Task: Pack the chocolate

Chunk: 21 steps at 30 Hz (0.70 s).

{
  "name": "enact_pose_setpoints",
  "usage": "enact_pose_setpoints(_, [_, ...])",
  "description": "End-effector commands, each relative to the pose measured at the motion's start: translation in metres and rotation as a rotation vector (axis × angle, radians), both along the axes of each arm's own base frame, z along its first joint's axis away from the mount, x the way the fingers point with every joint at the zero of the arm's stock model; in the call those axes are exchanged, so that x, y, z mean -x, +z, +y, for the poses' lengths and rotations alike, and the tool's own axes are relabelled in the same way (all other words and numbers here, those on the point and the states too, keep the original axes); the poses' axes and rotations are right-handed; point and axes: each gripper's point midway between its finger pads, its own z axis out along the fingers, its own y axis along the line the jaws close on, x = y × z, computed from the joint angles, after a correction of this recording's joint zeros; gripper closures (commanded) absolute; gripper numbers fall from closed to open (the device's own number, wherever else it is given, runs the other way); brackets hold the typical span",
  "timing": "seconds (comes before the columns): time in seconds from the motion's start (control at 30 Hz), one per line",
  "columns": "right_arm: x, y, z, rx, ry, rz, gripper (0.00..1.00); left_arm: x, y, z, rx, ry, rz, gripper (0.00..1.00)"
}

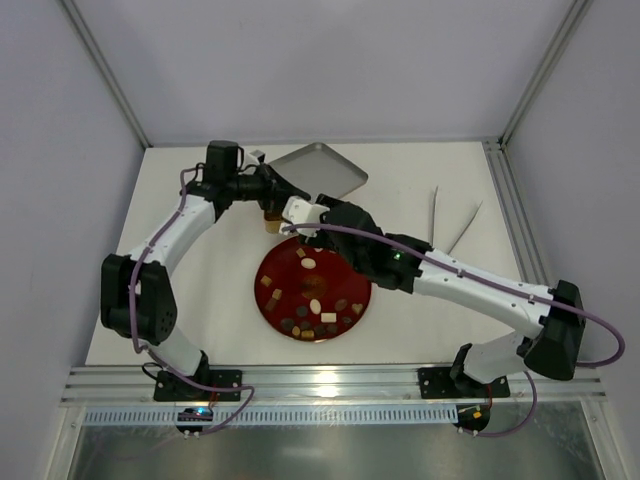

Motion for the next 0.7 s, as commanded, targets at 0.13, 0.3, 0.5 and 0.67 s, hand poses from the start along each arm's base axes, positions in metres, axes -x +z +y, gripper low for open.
enact_pose_setpoints(0.13, [0.014,0.052,-0.040,-0.170,-0.049,-0.095,0.29,0.031,0.035,0.000,0.069,-0.067,-0.085,1.00])
enact_pose_setpoints(0.3, [0.024,0.063,-0.055,-0.295,-0.037,-0.098,0.23,0.047,0.043,0.004,0.079,-0.064,-0.094,1.00])
enact_pose_setpoints(0.5, [0.031,0.076,-0.067,-0.480,-0.020,-0.013,0.19,0.059,0.046,0.008,0.090,-0.060,-0.121,1.00])
enact_pose_setpoints(0.67, [0.031,0.084,-0.069,-0.503,-0.005,0.022,0.20,0.061,0.041,0.009,0.087,-0.061,-0.112,1.00])
